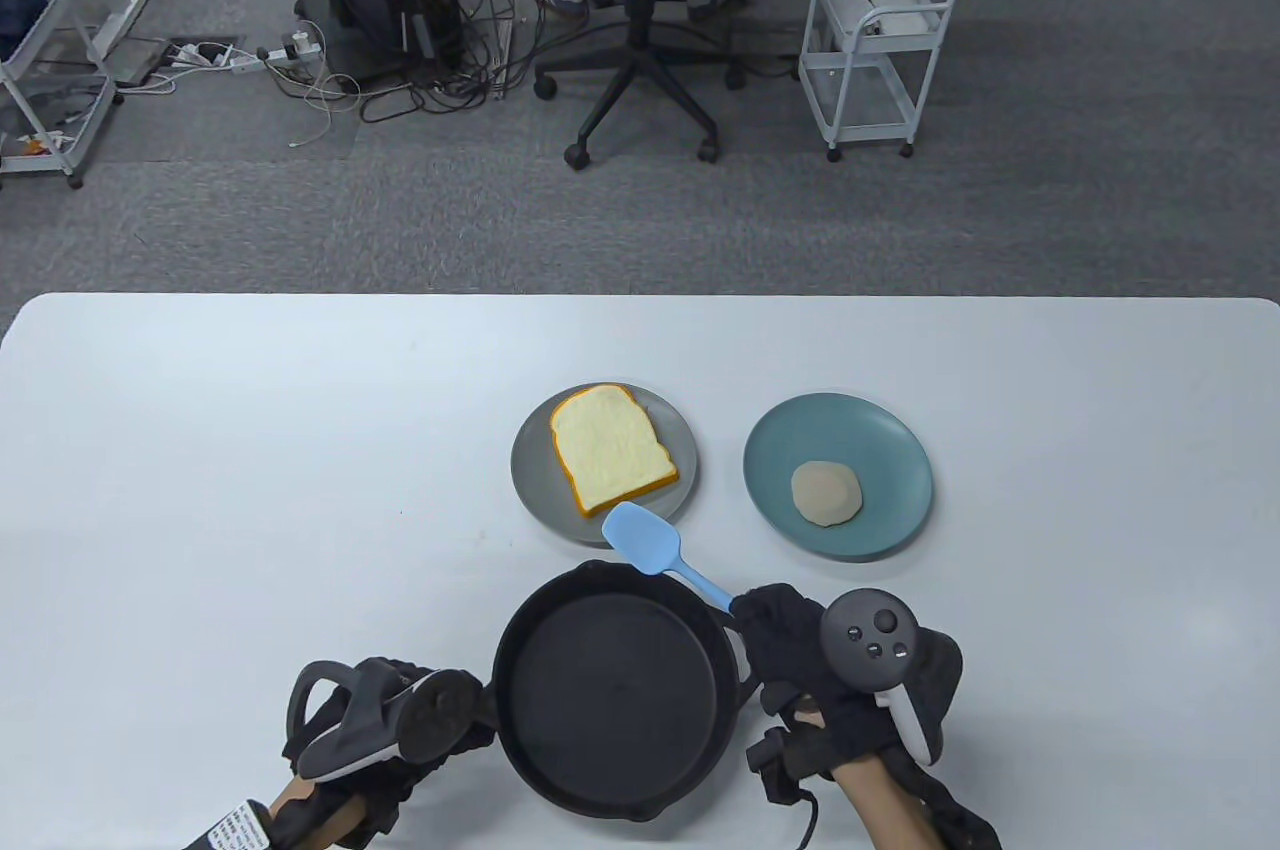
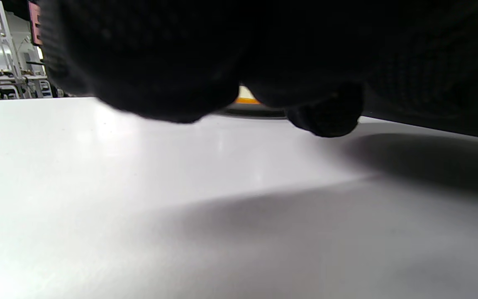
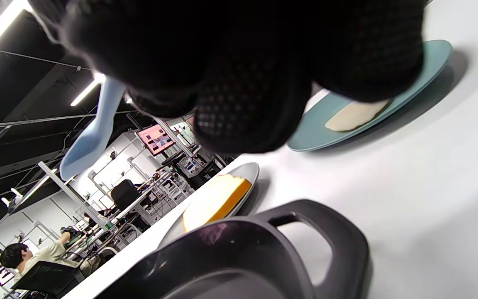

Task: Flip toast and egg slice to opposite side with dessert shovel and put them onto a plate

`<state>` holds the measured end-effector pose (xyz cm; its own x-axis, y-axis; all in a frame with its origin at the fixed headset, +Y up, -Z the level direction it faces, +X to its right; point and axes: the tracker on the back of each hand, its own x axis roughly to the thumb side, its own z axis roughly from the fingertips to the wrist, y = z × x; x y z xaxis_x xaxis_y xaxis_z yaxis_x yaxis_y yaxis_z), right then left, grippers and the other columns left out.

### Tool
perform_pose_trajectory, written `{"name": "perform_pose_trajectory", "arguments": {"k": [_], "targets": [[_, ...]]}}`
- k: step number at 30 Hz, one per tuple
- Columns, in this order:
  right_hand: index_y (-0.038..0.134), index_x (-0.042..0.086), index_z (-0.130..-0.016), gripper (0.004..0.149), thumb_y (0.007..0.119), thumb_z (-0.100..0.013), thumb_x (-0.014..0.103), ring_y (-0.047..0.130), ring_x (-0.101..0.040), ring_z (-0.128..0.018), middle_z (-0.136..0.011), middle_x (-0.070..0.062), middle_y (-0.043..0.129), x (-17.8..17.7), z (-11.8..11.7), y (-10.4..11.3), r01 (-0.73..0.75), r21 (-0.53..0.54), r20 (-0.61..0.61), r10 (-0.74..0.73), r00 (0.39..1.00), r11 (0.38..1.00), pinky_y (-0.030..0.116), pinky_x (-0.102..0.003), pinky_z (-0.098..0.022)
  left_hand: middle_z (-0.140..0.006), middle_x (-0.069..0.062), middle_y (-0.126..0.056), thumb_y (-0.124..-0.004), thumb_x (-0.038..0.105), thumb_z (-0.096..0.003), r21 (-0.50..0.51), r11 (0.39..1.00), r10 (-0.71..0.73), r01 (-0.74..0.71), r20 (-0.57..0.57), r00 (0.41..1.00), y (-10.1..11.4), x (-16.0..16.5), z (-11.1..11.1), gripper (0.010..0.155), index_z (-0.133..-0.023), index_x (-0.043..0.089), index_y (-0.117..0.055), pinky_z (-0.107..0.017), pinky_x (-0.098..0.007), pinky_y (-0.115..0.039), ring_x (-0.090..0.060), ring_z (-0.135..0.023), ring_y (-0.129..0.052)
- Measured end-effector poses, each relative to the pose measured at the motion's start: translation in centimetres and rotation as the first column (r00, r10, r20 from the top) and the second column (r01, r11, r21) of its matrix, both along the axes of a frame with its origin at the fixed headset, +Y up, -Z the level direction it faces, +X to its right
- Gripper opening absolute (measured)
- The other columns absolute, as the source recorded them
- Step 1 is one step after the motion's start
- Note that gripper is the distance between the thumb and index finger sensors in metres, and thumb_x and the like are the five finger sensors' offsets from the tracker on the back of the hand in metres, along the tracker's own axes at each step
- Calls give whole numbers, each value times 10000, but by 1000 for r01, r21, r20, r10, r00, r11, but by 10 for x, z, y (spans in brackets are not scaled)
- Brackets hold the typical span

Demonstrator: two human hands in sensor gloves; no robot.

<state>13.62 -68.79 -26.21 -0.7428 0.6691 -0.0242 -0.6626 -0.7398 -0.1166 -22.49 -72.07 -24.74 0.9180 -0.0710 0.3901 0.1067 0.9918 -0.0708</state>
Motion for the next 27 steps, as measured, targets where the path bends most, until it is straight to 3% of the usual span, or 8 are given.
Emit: {"name": "perform_pose_trajectory", "arguments": {"k": [7,12,17,20,23,27], "targets": [[951,178,-700,502,739,-429,544,1084,-143,-331,-314,138,1020,0,0,0,-1,-8,-3,1,1000,1000,894,-375,-295,-324,123,-1051,-812,628,-295,-85,996,-28,28,-8,1000,-17,0,-7,482,-653,342,-961,-450,-433,-878,-186,-270,-1080],[951,177,-700,502,740,-428,543,1084,-145,-333,-314,134,1022,1,0,-1,4,-20,-2,-4,1000,1000,893,-377,-295,-514,88,-1053,-756,620,-333,-154,963,-227,221,-24,974,-26,7,-6,495,-742,371,-882,-591,-475,-800,-223,-457,-1080],[952,177,-701,502,742,-429,542,1085,-147,-338,-317,131,1025,2,-1,-2,-7,-32,-10,7,1000,999,893,-380,-298,-553,80,-1053,-741,629,-336,-99,949,-303,301,-10,953,-25,13,0,522,-766,365,-873,-618,-487,-780,-232,-493,-1079],[952,175,-702,502,742,-429,541,1085,-149,-339,-318,130,1025,2,-1,-2,-9,-40,-9,9,1000,999,893,-380,-299,-620,48,-1042,-665,684,-310,-140,948,-290,286,-9,957,-23,11,-1,625,-803,350,-855,-638,-496,-762,-249,-556,-1068],[952,176,-702,501,742,-429,541,1085,-150,-341,-319,130,1026,2,-2,-2,-7,-41,-4,7,1000,999,893,-380,-300,-798,17,-969,-570,735,-284,-280,940,-214,195,-40,976,-19,0,-5,798,-942,320,-749,-698,-525,-692,-300,-742,-996],[950,177,-705,500,742,-430,539,1085,-153,-346,-324,128,1027,5,-2,-3,0,-39,11,0,1000,999,892,-382,-303,-907,-44,-933,-559,735,-287,-234,971,-86,54,-131,988,-3,-19,-15,840,-983,297,-734,-726,-557,-643,-361,-837,-945]]}}
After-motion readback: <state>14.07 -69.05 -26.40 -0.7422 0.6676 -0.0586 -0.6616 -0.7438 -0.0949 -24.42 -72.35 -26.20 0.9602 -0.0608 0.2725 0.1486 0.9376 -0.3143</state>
